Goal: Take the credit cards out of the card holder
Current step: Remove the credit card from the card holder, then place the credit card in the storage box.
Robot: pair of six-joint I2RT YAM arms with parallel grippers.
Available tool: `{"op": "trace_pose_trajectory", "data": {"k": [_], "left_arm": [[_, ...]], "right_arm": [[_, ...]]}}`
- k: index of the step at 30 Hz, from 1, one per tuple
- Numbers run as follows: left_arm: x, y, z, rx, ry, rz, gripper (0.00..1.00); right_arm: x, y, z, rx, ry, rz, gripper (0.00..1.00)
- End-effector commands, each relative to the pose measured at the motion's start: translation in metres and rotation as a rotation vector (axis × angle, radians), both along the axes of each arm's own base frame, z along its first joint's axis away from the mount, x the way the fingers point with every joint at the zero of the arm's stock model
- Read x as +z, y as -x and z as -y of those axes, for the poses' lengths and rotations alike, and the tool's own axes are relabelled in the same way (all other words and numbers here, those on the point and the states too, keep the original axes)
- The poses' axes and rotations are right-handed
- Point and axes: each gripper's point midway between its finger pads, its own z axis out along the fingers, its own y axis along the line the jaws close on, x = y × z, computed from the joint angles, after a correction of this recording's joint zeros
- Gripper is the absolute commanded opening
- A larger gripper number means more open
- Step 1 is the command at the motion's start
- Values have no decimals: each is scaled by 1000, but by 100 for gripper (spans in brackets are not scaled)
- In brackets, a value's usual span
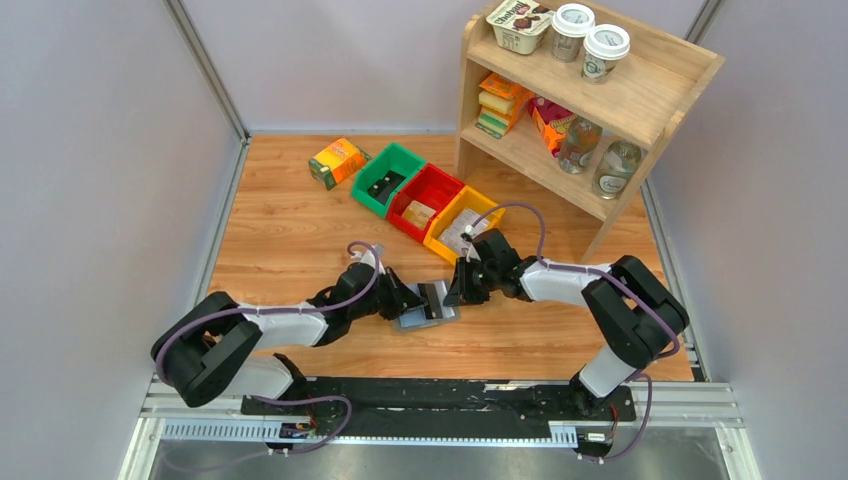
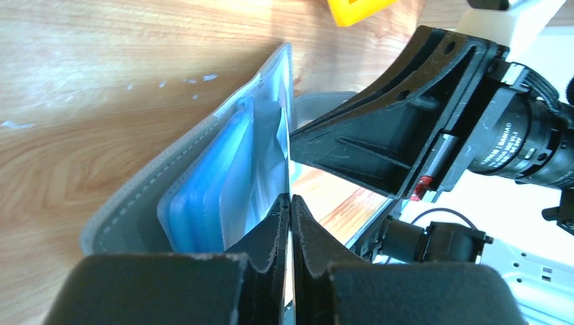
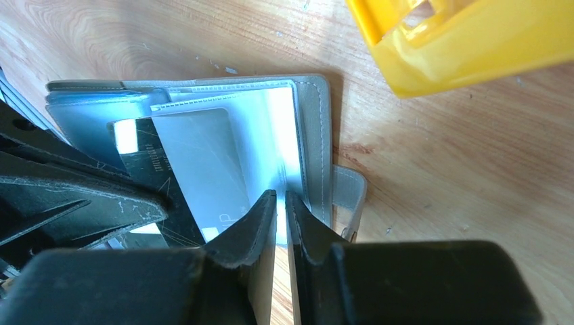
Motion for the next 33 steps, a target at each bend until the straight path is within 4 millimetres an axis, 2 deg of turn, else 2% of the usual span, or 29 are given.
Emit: {"op": "trace_pose_trajectory", "data": {"k": [1,2,3,4,5,10,19,21,25,28,31,33], "left_arm": [[8,-1,-8,28,-49,10,6],[-1,3,-15,32,-95,-21,4],[2,1,-18,43,-117,-9,3],[-4,5,-24,45,-160,-32,2],[1,1,-27,55,-176,-6,0],[4,6,-46,66,-264,12,0],[26,11,-73,28,-376,125,0],[38,11,-75,-15,-396,187,0],[77,12,-72,-110,-390,364,0],[110,15,-66,-223,-391,519,0],[129,27,-60,-365,-402,595,0],[152,33,-57,-449,-404,665,0]], "right_arm": [[-10,1,3,-12,20,-24,17],[-10,1,3,-12,19,-23,17],[-8,0,3,-12,17,-21,17],[-8,0,3,-12,15,-18,17],[-7,0,2,-12,13,-16,17],[2,-3,0,-4,-8,12,18],[29,-3,-11,61,-67,82,23],[41,-2,-14,91,-78,123,27],[76,-2,-19,144,-115,229,38],[109,1,-21,201,-155,341,50],[143,4,-17,255,-180,457,60],[166,9,-14,305,-196,528,66]]}}
